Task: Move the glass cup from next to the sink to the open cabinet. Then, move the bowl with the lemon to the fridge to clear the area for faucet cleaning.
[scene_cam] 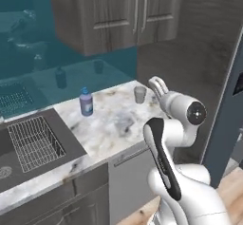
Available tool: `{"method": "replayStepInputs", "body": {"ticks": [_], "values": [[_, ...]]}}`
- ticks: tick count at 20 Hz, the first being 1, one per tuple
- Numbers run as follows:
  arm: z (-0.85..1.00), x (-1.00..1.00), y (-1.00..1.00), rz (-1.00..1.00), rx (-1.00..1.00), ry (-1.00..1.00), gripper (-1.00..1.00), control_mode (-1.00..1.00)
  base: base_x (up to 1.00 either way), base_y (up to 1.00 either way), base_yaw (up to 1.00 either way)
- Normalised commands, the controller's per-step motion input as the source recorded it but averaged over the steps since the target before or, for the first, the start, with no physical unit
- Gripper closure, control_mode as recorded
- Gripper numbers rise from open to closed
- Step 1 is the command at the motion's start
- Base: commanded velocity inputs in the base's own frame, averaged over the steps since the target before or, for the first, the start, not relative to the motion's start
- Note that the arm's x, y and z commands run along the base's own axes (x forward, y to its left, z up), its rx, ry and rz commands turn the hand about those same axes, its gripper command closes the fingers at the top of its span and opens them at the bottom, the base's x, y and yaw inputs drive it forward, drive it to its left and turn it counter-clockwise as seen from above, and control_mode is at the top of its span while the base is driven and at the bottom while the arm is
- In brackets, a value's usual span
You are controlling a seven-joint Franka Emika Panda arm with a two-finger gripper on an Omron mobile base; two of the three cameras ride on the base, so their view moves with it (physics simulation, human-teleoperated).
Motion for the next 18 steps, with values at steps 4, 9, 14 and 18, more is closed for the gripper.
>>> {"method": "replayStepInputs", "body": {"ticks": [4, 9, 14, 18], "values": [[0.0, 0.0, 0.0, 0.0, 0.0, 0.0, -1.0, 1.0, 0.89, -0.74, -0.32], [0.0, 0.0, 0.0, 0.0, 0.0, 0.0, -1.0, 1.0, 0.81, -0.37, -0.08], [0.01, 0.52, 0.3, 0.12, -0.05, 0.57, -1.0, -1.0, 0.2, 0.0, 0.0], [0.38, 0.21, 0.81, 0.26, -0.07, 0.78, -1.0, -1.0, 0.0, 0.0, 0.0]]}}
